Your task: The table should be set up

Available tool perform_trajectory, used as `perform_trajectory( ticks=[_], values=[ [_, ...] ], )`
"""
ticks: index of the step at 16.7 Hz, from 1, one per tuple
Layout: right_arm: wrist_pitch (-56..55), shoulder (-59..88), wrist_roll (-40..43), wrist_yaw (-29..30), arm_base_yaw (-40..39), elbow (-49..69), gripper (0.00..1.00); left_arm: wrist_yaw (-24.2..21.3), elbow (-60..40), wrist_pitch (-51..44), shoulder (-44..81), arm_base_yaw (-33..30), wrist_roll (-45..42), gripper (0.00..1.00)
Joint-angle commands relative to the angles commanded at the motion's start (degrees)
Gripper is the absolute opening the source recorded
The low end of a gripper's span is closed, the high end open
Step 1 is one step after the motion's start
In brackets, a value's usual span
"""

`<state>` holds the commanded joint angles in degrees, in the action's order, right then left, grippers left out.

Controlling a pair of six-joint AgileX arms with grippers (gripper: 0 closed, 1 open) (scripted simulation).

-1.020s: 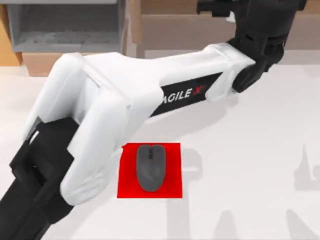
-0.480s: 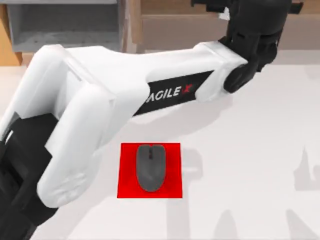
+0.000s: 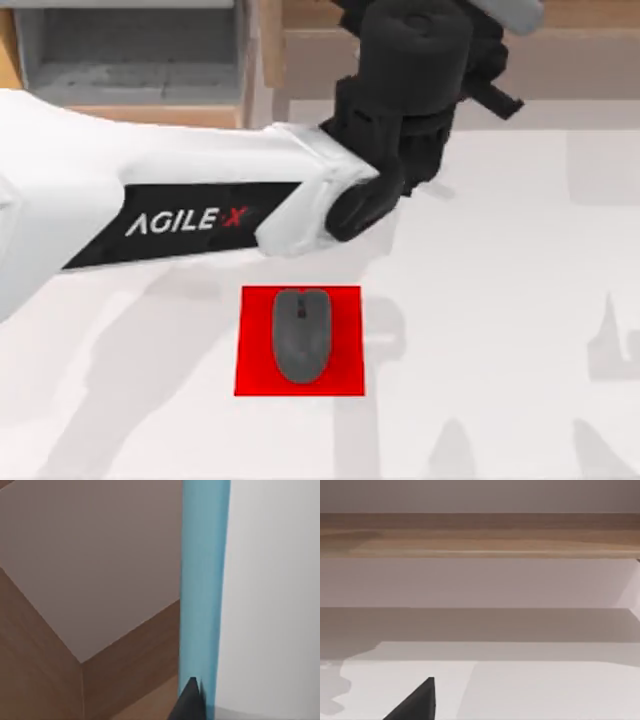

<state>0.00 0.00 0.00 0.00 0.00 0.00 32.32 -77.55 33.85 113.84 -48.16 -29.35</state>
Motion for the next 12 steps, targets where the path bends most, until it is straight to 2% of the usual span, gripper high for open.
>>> perform_trajectory(
  ticks=[6,12],
  values=[
    [0.00,0.00,0.00,0.00,0.00,0.00,1.00,-11.95,26.58,4.68,-16.82,4.29,-18.80,0.00],
    [0.00,0.00,0.00,0.00,0.00,0.00,1.00,-18.91,43.15,7.77,-25.10,16.48,-37.19,0.00]
  ],
)
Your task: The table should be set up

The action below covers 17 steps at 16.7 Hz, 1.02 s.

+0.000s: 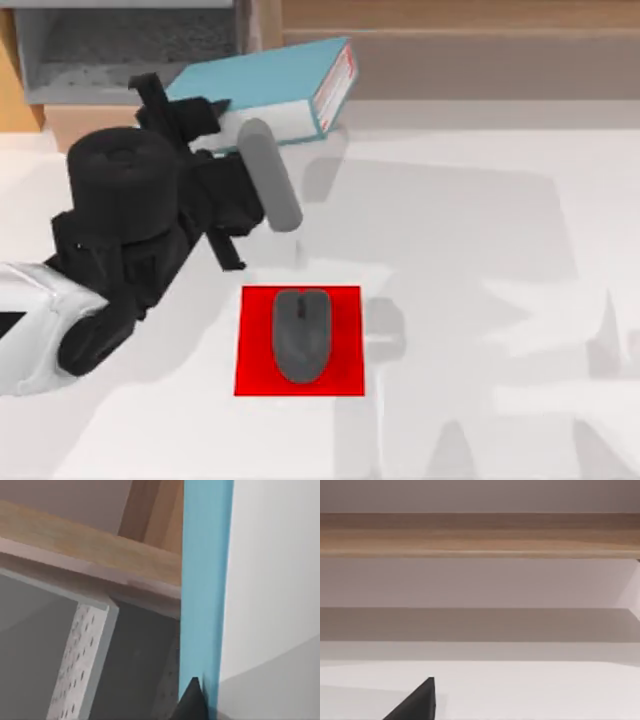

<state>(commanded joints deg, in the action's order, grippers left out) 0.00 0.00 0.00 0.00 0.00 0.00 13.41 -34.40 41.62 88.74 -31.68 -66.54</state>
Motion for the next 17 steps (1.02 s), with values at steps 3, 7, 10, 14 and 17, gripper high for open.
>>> perform_trajectory(
  ticks=[3,7,10,14,17],
  values=[
    [0.00,0.00,0.00,0.00,0.00,0.00,1.00,-1.22,2.25,1.30,-0.13,7.20,-8.46,0.00],
    [0.00,0.00,0.00,0.00,0.00,0.00,1.00,-1.94,-0.78,2.47,4.55,14.64,-16.87,0.00],
    [0.00,0.00,0.00,0.00,0.00,0.00,1.00,-2.52,-5.10,2.87,9.62,17.40,-20.14,0.00],
    [0.00,0.00,0.00,0.00,0.00,0.00,1.00,-2.89,-7.66,2.86,12.87,18.20,-21.16,0.00],
    [0.00,0.00,0.00,0.00,0.00,0.00,1.00,-2.89,-7.66,2.86,12.87,18.20,-21.16,0.00]
  ],
)
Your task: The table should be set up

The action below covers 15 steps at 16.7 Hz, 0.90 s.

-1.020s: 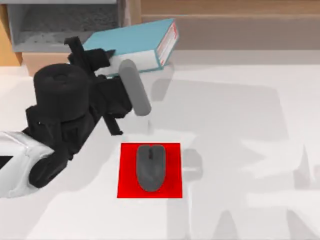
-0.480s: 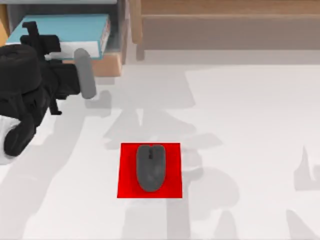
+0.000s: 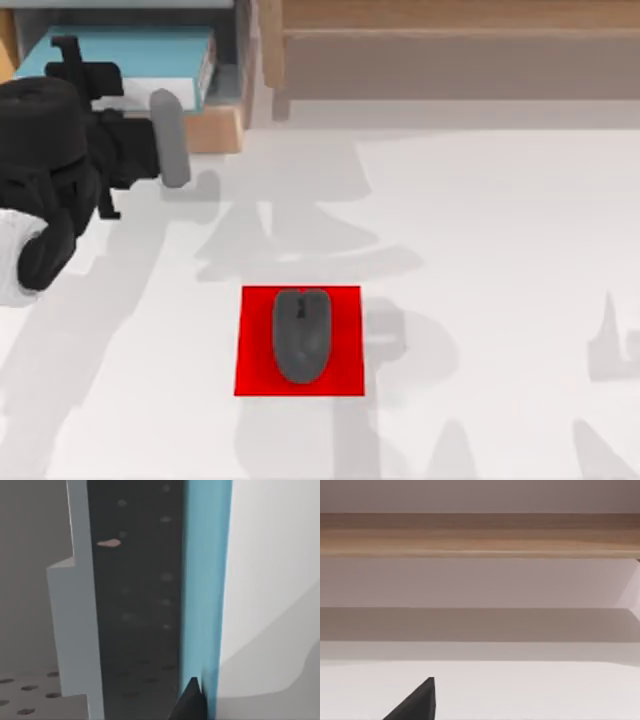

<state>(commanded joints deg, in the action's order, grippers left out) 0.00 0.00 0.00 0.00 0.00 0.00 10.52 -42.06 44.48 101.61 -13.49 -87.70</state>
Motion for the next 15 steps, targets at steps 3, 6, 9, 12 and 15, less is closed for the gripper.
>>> perform_trajectory(
  ticks=[3,6,9,12,15],
  values=[
    [0.00,0.00,0.00,0.00,0.00,0.00,1.00,0.01,-0.76,0.00,0.42,-0.04,-0.07,0.00],
    [0.00,0.00,0.00,0.00,0.00,0.00,1.00,-0.51,-3.70,-0.15,2.71,0.38,-0.20,0.00],
    [0.00,0.00,0.00,0.00,0.00,0.00,1.00,-0.93,-6.37,-0.61,5.56,0.92,-0.26,0.00],
    [0.00,0.00,0.00,0.00,0.00,0.00,1.00,-1.02,-6.73,-0.71,5.99,0.96,-0.25,0.00],
    [0.00,0.00,0.00,0.00,0.00,0.00,1.00,-1.02,-6.73,-0.71,5.99,0.96,-0.25,0.15]
  ],
)
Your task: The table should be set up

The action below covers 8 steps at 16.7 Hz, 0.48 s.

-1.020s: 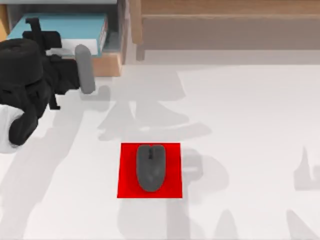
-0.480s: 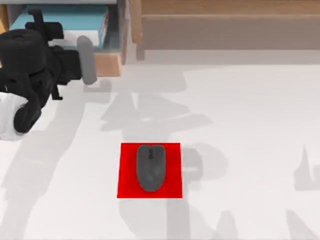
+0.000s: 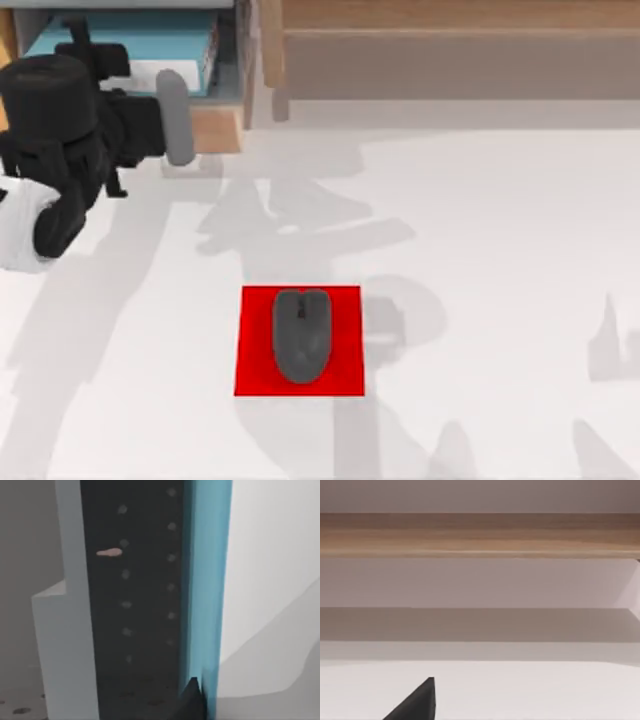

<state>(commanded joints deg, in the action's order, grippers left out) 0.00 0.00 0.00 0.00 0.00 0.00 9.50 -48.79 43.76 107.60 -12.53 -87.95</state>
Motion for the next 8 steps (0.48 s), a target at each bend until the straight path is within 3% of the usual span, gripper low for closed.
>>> perform_trajectory(
  ticks=[8],
  values=[
    [0.00,0.00,0.00,0.00,0.00,0.00,1.00,0.00,0.00,0.00,0.00,0.00,0.00,0.75]
  ],
)
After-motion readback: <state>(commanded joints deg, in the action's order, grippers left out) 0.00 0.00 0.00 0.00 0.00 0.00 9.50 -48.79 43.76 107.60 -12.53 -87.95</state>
